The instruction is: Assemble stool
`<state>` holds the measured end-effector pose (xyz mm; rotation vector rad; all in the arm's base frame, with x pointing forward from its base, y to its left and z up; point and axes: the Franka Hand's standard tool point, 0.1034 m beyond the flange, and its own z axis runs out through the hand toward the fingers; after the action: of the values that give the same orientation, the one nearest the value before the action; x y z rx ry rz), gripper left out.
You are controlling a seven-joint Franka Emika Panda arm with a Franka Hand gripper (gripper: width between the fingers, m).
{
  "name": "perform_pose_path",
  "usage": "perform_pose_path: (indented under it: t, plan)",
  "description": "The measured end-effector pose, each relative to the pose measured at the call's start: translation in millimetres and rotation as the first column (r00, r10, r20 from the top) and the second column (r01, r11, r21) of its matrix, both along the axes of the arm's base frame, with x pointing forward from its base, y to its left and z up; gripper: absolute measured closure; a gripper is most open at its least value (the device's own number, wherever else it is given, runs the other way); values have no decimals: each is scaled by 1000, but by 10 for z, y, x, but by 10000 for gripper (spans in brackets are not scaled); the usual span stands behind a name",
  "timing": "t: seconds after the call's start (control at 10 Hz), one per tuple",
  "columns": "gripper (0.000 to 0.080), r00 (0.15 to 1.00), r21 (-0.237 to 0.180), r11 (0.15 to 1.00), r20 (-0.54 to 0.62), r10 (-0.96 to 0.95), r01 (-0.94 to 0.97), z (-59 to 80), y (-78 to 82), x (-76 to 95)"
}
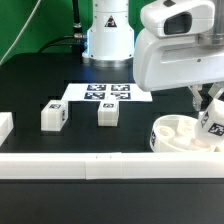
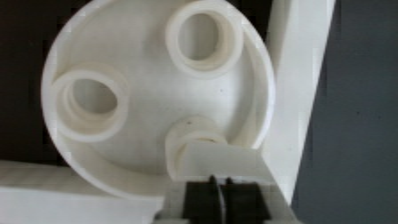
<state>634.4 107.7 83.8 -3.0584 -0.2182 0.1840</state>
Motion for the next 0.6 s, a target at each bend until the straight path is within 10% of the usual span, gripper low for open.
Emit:
perform_pose_path:
  t: [0.3, 0.4, 0.6]
  plan:
    - [529, 1000, 0, 1000, 3, 0, 0, 46, -23, 9]
    - [316, 1000, 0, 1000, 10, -10, 10, 103, -18, 20]
    - [165, 1000, 0, 1000, 10, -13, 13, 109, -20, 12]
